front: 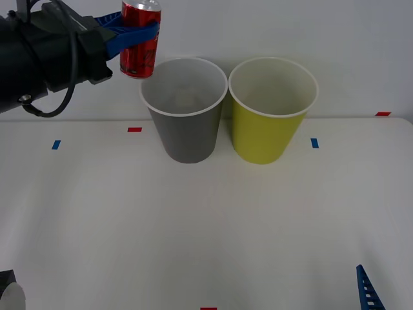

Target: Put cans in the gray bin and PET bottles in the light green bin.

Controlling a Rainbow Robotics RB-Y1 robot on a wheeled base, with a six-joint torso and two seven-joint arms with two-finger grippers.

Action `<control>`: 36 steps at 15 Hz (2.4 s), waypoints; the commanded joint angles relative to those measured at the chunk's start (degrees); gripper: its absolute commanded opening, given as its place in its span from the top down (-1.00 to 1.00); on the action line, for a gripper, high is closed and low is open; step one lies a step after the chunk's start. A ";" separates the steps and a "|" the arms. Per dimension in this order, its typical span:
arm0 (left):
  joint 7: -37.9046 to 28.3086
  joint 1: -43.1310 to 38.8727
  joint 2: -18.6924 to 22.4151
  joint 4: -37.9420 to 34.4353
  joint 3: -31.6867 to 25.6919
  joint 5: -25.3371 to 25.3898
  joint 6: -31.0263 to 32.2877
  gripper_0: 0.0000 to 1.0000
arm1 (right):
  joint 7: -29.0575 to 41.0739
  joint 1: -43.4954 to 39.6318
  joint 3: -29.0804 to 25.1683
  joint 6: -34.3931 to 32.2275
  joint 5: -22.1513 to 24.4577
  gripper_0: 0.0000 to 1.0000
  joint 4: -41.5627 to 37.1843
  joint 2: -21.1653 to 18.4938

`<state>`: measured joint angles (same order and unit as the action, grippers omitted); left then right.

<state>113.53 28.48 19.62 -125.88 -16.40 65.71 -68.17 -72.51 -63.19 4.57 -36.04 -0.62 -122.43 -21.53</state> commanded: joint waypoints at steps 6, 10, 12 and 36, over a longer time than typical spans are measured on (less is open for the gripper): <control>-14.74 8.88 -2.48 7.58 13.68 -18.87 9.54 1.00 | 0.00 0.00 0.00 0.00 0.00 -1.00 0.00 0.00; -13.51 8.88 -1.78 15.14 17.89 -19.22 20.27 1.00 | 0.00 0.00 0.00 0.00 0.00 -1.00 0.00 0.00; -12.80 8.88 -1.69 18.30 19.30 -19.66 25.01 1.00 | 0.00 0.00 0.00 0.00 0.00 -1.00 0.00 0.00; -9.55 2.99 3.14 17.60 22.20 -14.91 32.92 -1.00 | 0.00 0.00 0.00 0.00 0.00 -1.00 0.00 0.00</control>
<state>103.66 33.49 22.19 -106.08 5.95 50.85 -35.29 -72.51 -63.19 4.57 -36.04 -0.62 -122.43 -21.53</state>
